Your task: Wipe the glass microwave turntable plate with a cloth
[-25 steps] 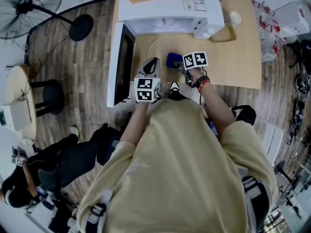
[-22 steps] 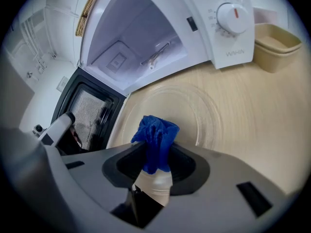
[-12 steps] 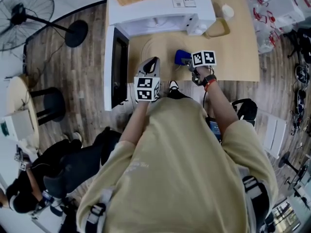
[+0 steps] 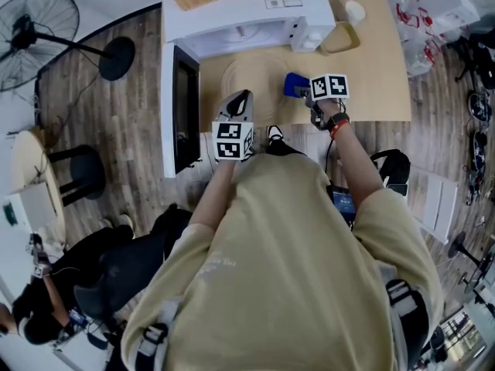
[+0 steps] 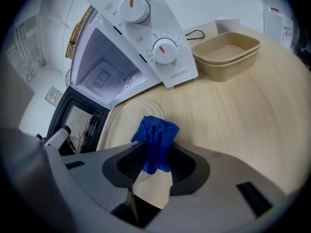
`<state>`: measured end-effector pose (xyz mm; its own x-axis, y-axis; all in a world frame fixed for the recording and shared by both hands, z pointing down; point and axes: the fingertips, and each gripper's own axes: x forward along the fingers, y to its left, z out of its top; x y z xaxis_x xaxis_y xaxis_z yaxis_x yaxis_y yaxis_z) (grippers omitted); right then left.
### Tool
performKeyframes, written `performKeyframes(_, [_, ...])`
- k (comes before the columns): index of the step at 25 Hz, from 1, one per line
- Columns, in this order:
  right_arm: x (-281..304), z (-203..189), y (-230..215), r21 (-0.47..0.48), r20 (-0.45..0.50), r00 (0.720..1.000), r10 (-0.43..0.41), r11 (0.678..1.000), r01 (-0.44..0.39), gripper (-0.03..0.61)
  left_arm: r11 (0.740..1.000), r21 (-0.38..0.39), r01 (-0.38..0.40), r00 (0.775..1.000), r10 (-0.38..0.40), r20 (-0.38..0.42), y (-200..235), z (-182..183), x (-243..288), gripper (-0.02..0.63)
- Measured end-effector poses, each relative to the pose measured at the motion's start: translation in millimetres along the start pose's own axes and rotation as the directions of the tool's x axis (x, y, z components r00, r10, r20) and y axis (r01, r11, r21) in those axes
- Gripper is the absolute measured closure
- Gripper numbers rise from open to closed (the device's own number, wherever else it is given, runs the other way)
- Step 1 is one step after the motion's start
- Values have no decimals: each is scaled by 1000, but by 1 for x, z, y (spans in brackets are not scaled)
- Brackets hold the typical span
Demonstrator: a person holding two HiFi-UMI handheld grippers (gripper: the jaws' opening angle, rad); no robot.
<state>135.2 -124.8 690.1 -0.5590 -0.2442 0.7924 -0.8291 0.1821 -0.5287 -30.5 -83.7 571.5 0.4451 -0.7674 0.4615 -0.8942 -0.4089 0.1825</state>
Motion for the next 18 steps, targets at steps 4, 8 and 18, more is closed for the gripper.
performKeyframes(4, [1,0,3,4,10,1000,-7,1000,7,430,1000,-6,-8,1000,8,-2,2,-3,-2,580])
performKeyframes(8, [4,-4,30,10,7,999,47,999,-47,433,999,-12,-51,999,51,-17,11,-8,-7,580])
performKeyframes(18, [58,-32,147,-109,-130,962,240,961,-254,433,978,-82,-193,981,191,-34,52,-26,-40,580])
